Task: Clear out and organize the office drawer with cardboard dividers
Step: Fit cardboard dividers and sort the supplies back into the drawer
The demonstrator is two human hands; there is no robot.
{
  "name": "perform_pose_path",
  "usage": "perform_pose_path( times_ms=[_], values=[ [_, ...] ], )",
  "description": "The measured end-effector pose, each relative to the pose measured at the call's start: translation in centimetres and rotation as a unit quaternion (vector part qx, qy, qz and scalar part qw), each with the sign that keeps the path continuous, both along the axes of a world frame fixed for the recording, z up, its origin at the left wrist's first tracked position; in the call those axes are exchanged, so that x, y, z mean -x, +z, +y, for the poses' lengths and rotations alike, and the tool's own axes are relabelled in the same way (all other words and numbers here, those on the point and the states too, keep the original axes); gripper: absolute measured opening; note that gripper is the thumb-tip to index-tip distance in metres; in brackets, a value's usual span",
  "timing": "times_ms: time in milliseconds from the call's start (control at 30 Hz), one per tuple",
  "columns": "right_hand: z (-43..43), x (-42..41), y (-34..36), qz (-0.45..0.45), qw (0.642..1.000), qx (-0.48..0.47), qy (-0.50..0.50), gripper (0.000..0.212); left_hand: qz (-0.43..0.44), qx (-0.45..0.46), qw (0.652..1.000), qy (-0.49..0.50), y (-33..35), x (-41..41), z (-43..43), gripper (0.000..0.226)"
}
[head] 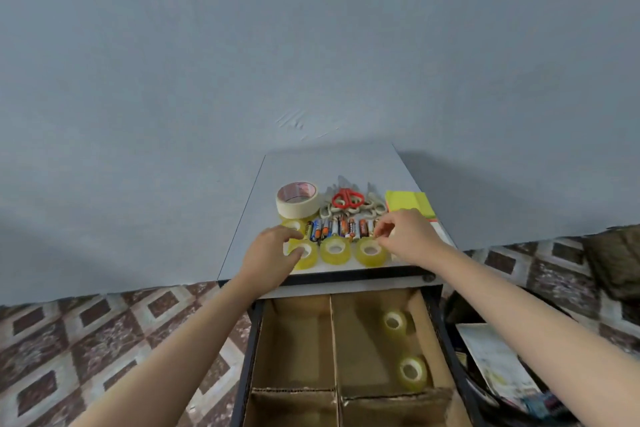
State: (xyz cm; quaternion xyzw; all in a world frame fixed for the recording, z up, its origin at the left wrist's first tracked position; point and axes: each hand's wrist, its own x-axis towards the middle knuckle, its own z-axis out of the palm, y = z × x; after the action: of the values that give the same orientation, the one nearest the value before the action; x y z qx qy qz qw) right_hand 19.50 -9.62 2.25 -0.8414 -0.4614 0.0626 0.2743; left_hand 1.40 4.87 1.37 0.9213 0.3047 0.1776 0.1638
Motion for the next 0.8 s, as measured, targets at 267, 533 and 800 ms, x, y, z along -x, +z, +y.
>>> perform_pose_path(
  times_ms=[267, 533, 800],
  values=[
    [2.4, -4.4, 0.8, -0.066, 0.996, 0.061, 0.013, 0.021, 0.108, -0.047, 0.993, -0.005, 0.7, -3.2, 3.5, 0.033],
    [4.6, -5.8, 0.0, -0.058, 0.979, 0.186, 0.066, 0.062, 0.237, -0.087, 0.966, -0.052, 1.6, -6.2, 4.9, 0.045],
    [4.9, -6.3, -1.0, -0.054, 0.980, 0.178, 0.069, 0.072, 0.286, -0.117, 0.947, -0.083, 1.2, -8.0, 5.6, 0.045]
  ],
)
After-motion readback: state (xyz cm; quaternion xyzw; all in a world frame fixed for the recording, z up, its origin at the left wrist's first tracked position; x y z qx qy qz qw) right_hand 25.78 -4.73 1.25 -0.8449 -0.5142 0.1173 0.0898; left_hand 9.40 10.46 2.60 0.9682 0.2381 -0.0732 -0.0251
